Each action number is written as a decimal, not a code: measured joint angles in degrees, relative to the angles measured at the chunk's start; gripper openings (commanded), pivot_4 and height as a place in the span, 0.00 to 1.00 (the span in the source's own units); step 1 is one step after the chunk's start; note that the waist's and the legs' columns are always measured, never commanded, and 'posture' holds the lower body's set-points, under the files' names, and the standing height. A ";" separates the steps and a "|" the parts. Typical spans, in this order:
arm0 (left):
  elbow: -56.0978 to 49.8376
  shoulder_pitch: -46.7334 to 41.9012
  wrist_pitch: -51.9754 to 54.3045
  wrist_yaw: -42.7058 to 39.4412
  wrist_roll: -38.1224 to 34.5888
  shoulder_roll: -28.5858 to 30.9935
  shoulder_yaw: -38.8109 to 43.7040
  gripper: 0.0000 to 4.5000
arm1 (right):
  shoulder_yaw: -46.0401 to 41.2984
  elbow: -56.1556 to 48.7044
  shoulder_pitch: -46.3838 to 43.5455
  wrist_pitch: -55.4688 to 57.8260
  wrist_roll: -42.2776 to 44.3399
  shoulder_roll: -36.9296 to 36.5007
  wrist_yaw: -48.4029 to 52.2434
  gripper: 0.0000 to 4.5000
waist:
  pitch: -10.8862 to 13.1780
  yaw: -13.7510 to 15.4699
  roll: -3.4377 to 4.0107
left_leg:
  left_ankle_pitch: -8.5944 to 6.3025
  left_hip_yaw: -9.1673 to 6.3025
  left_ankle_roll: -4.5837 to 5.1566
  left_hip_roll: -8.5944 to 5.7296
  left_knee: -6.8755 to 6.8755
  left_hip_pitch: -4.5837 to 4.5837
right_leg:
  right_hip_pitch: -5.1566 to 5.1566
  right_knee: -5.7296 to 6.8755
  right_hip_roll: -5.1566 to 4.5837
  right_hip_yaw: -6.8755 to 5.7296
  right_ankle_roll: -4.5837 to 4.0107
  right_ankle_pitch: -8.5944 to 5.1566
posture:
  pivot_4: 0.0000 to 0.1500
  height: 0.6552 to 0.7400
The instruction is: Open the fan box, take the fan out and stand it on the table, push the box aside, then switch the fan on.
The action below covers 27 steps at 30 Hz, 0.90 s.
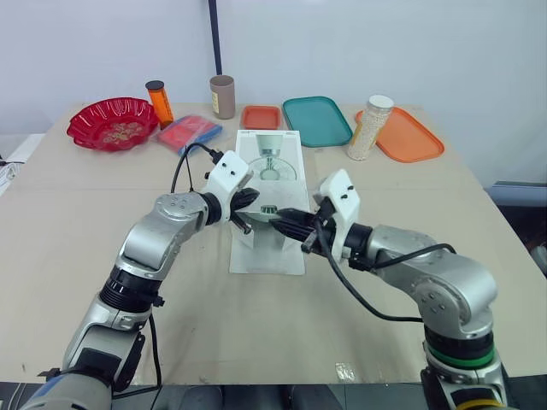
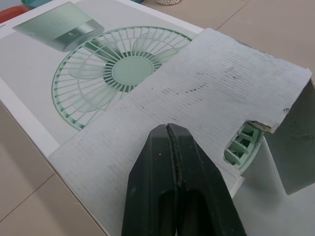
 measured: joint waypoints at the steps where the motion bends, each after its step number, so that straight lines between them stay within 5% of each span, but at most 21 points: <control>1: 0.00 0.00 -0.01 -0.01 0.06 -0.01 0.00 0.00 | 0.42 -0.38 0.20 0.59 0.19 0.48 -0.75 0.00 | 0.00 0.00 0.00 | 0.00 0.00 0.00 0.00 0.00 0.00 | 0.00 0.00 0.00 0.00 0.00 0.00 | 1.00 1.00; 14: 0.05 0.00 -0.02 -0.35 0.63 -0.82 0.00 0.00 | 3.70 7.37 -1.26 5.69 -5.43 10.37 -13.92 0.00 | 0.00 -0.01 0.00 | 0.01 -0.01 -0.02 0.00 -0.03 -0.02 | -0.03 -0.01 0.00 -0.01 0.00 0.00 | 1.00 1.00; 27: 0.04 -0.01 -0.09 -0.37 0.74 -1.71 0.08 0.00 | 3.24 1.16 2.06 14.29 -8.41 9.50 -18.66 0.00 | 0.00 -0.01 0.00 | 0.01 0.00 -0.02 -0.01 -0.04 -0.02 | -0.03 -0.01 -0.01 0.00 0.01 0.00 | 1.00 1.00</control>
